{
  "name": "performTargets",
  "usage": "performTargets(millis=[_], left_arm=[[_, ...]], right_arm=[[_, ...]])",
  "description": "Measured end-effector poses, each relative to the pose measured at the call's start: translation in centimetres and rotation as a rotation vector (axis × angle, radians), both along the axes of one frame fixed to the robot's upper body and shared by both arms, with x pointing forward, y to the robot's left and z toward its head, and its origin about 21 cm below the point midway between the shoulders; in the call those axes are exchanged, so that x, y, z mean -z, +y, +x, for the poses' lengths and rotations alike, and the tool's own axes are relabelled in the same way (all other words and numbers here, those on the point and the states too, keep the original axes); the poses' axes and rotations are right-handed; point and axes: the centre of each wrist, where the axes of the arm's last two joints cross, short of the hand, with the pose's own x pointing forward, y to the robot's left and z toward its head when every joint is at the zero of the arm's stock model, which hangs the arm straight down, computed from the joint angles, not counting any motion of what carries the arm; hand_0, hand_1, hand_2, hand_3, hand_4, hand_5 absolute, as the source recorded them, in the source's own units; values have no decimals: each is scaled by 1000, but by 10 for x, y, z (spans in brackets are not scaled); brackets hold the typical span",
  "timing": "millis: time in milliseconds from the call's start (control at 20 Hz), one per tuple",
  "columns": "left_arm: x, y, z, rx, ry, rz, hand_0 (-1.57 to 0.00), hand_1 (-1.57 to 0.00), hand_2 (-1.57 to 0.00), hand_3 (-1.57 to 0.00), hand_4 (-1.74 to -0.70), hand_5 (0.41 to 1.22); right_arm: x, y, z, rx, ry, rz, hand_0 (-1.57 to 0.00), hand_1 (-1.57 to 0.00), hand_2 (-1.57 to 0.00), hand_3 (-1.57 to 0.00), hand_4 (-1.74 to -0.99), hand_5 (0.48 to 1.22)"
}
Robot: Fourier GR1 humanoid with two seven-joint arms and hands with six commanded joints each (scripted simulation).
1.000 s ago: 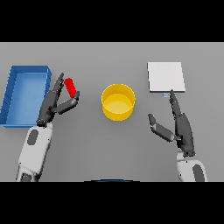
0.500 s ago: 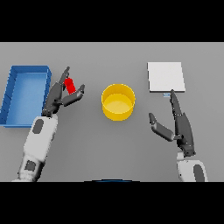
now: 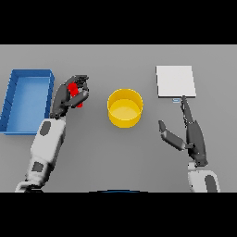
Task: Pick up the red beaker and tilt it to pour out 1 green nut into yellow bowl. Pick up the yellow bowl and place it on the metallic measuring scale.
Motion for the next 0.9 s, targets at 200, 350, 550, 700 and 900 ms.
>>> performTargets(millis=[200,350,550,700,900], left_arm=[[-2,-3,5,11,-5,62,-1199,-1214,-1228,-1093,-1571,1106],[-2,-7,3,38,-10,78,-1380,-1388,-1395,-1326,-1505,1162],[-5,-7,4,-1,-35,36,-1493,-1496,-1499,-1471,-1644,1132],[-15,-11,6,-18,-96,-16,-1531,-1533,-1534,-1520,-1692,1118],[-45,-16,10,15,-164,48,-1555,-1555,-1556,-1550,-1721,1114]], right_arm=[[-1,-3,3,12,-9,-1,1,1,1,1,-1250,643],[4,0,-3,-2,2,10,1,1,1,1,-1257,645],[0,3,-1,13,4,16,1,1,1,1,-1262,646],[-1,1,-1,12,6,-1,1,1,1,1,-1259,647],[1,-1,-1,4,-1,-11,1,1,1,1,-1262,658]])
